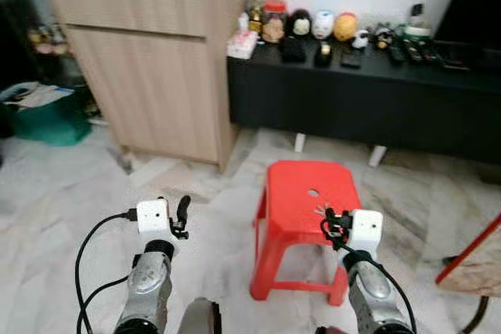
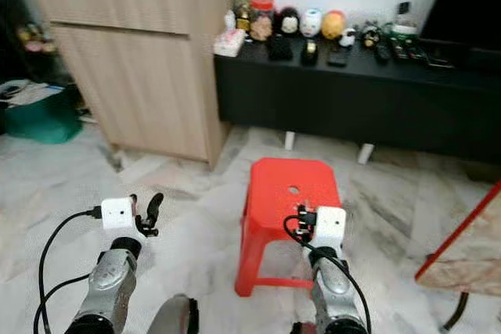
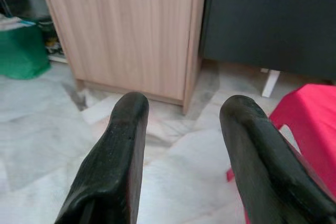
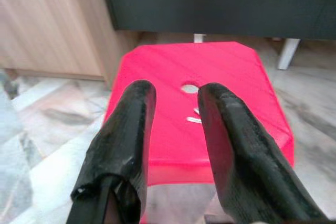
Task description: Hang keys on a hook
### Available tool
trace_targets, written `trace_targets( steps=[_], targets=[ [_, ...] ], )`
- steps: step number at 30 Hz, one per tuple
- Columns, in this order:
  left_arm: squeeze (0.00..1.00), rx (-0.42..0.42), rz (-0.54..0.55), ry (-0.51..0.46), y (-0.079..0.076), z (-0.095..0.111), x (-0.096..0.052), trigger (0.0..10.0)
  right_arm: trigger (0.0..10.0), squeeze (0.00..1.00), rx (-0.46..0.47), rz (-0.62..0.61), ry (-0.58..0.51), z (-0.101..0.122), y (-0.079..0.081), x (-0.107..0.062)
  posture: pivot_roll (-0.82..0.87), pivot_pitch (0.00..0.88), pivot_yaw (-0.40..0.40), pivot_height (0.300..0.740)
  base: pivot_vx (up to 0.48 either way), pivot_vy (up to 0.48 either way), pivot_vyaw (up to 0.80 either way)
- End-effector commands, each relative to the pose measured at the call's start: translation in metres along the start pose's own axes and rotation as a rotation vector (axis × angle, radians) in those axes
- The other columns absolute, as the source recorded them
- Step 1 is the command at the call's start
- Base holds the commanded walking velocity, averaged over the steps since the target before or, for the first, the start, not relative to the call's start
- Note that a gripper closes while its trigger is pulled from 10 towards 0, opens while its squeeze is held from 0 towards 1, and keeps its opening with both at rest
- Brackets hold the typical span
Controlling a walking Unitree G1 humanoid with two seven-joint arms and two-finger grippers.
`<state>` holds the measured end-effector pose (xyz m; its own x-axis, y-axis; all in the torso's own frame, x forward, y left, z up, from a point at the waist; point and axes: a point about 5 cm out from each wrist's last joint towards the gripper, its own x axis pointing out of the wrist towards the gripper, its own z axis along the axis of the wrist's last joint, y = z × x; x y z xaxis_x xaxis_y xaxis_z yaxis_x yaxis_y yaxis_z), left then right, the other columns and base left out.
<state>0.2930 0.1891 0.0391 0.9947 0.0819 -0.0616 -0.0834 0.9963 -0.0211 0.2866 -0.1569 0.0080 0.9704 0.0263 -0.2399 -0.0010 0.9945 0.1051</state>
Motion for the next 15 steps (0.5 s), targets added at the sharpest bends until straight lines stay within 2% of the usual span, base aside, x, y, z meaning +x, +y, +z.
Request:
trace_targets(
  steps=[1,13,15],
  targets=[
    [0.00,0.002,-0.017,0.020,-0.0054,-0.0019,0.0011,10.0,10.0,0.00,-0.008,-0.013,-0.006,0.0036,-0.0048,0.0014,0.01,0.000,-0.017,0.630,0.000,0.000,0.00],
    [0.00,0.007,-0.051,0.018,-0.0099,-0.0017,0.0018,10.0,10.0,0.00,-0.022,-0.009,0.011,-0.0001,-0.0043,0.0004,0.01,0.000,-0.009,0.630,0.000,0.000,0.00],
    [0.00,0.005,-0.052,0.017,-0.0099,-0.0015,0.0018,10.0,10.0,0.00,-0.033,-0.009,0.017,-0.0010,-0.0044,0.0002,0.01,0.000,-0.009,0.630,0.253,0.000,0.80]
  ],
)
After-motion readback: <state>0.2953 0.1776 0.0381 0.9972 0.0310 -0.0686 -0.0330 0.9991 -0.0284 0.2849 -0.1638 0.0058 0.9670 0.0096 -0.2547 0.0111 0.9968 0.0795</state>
